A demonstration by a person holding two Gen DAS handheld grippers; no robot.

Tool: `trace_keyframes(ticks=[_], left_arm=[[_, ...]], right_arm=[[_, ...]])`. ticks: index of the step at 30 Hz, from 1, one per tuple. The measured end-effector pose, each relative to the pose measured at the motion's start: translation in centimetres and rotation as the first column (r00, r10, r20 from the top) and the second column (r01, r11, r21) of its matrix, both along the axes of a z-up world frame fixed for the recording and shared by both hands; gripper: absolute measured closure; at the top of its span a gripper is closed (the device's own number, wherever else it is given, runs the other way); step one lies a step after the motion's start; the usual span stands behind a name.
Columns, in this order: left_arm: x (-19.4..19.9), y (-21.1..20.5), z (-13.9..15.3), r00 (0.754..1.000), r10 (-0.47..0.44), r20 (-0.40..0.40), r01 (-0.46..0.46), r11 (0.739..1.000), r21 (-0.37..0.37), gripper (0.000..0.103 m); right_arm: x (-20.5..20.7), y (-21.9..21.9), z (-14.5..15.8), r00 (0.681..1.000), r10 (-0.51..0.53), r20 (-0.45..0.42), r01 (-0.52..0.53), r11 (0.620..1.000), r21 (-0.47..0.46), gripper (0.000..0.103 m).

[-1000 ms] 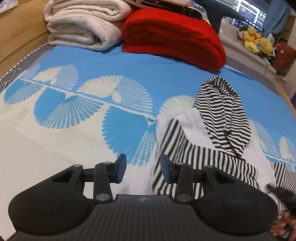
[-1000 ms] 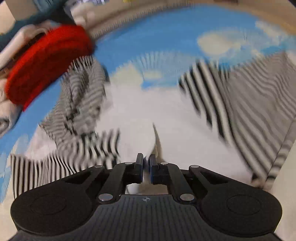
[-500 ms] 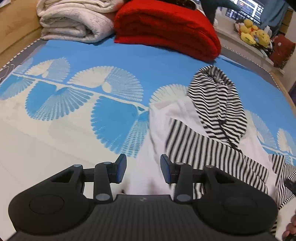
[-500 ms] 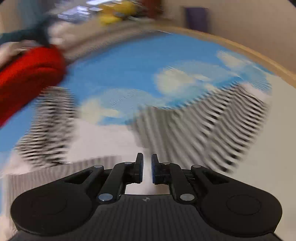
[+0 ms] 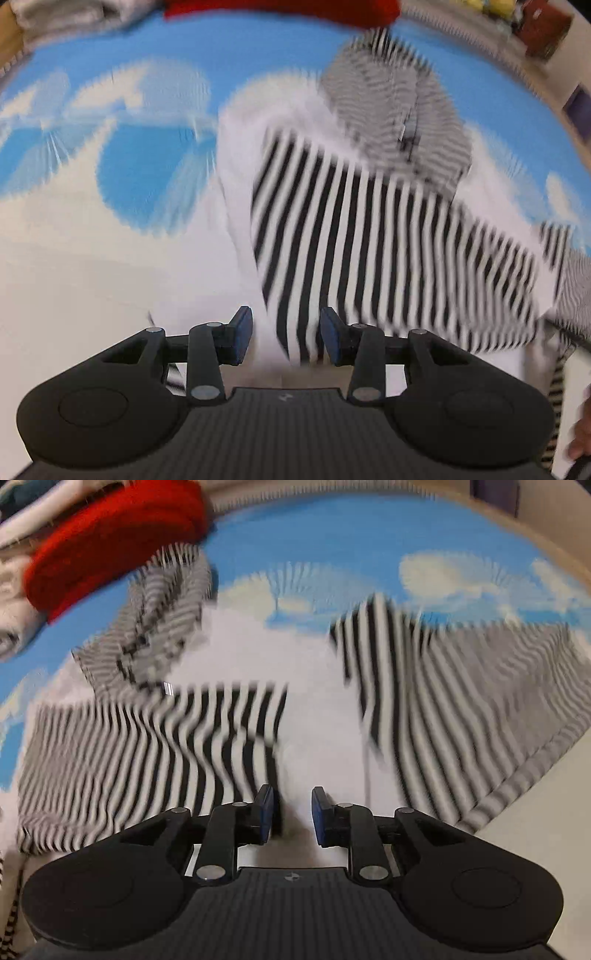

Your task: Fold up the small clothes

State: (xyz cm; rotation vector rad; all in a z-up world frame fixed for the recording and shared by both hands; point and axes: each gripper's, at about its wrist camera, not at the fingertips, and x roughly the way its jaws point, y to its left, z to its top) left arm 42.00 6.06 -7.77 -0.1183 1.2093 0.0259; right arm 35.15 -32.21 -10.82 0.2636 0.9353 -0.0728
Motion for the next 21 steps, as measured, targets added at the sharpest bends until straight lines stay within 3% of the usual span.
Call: trace_keyframes(ticks=[3,7,12,17,21], left_arm=[[0.1,-0.5,-1.8,0.998,0.029,-0.059,-0.029,1.000,-0.005,0.058],[-0.1,-2.7,0.5,0.999,-0.016,0.029,0.015,0.999,0.042,0.058],[-0.8,-5.7,3.6,0.988,-0.087,0.125,0.087,0.996,0.005,0.052],[-0.5,-6.9,3.1,0.987,-0.113,0.114,0.110,0.994,0.028,0.052],[-0.3,-6.7,2.7,0.989,-0.106,0.102,0.102,0.994,0.044,0.052]], right_arm=[[-0.7,-1.9,1.8,0.998,-0.020,0.063,0.020,1.000,0.002,0.075],[-1.5,-6.3,3.1,0.989,-0.077,0.127,0.082,0.996,-0.036,0.071],[-3.6,-15.0,2.8,0.958,-0.231,0.169,0.240,0.970,-0.037,0.071],[-5.2,-23.0,0.7,0.874,-0.466,0.136,0.459,0.884,0.083,0.071],[-5.8,-27.4,-1.7,0.771,-0.630,0.087,0.607,0.770,0.199,0.071]])
